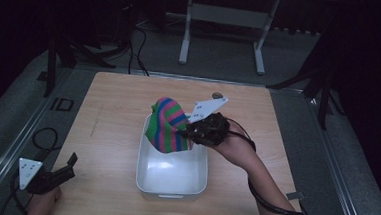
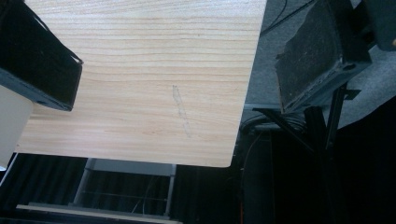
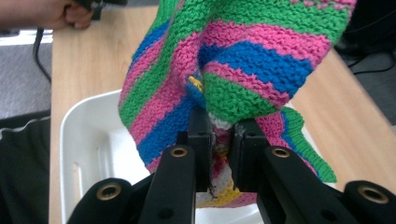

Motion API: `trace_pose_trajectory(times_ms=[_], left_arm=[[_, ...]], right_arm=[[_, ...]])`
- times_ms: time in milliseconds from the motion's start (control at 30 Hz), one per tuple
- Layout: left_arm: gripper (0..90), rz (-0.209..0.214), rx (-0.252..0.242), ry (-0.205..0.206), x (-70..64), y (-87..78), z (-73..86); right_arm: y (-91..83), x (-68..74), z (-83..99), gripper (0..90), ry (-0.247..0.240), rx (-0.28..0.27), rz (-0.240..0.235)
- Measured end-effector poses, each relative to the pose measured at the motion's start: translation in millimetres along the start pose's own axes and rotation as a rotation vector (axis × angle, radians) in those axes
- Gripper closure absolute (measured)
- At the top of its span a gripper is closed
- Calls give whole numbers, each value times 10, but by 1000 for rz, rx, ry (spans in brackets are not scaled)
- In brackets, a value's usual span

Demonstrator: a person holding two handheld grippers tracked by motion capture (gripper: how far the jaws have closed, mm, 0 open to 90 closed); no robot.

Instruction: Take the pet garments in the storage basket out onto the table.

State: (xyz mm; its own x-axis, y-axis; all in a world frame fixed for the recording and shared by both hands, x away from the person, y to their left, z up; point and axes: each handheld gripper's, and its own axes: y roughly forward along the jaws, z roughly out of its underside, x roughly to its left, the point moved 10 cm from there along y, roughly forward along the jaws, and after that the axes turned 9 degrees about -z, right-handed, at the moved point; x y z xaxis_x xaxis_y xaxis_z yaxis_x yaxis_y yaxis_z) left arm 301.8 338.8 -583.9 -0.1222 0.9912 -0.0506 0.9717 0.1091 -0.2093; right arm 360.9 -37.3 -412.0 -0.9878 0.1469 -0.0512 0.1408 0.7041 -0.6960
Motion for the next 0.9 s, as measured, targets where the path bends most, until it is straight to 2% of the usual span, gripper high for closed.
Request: trace_pose_trajectory(times_ms=[167,400,700,900], left_arm=[[9,0,1,2,-1,-1,2],[9,-1,1,3,-6,2,2],[9,-3,2,4,-7,4,3],[9,-6,1,5,-5,4,4]], right_arm=[[-258,-121,28,803,32,-33,41],[-574,-324,267,803,99,-60,117],[-912,-576,728,802,200,-58,212],[-1087,-679,1050,802,268,-68,262]])
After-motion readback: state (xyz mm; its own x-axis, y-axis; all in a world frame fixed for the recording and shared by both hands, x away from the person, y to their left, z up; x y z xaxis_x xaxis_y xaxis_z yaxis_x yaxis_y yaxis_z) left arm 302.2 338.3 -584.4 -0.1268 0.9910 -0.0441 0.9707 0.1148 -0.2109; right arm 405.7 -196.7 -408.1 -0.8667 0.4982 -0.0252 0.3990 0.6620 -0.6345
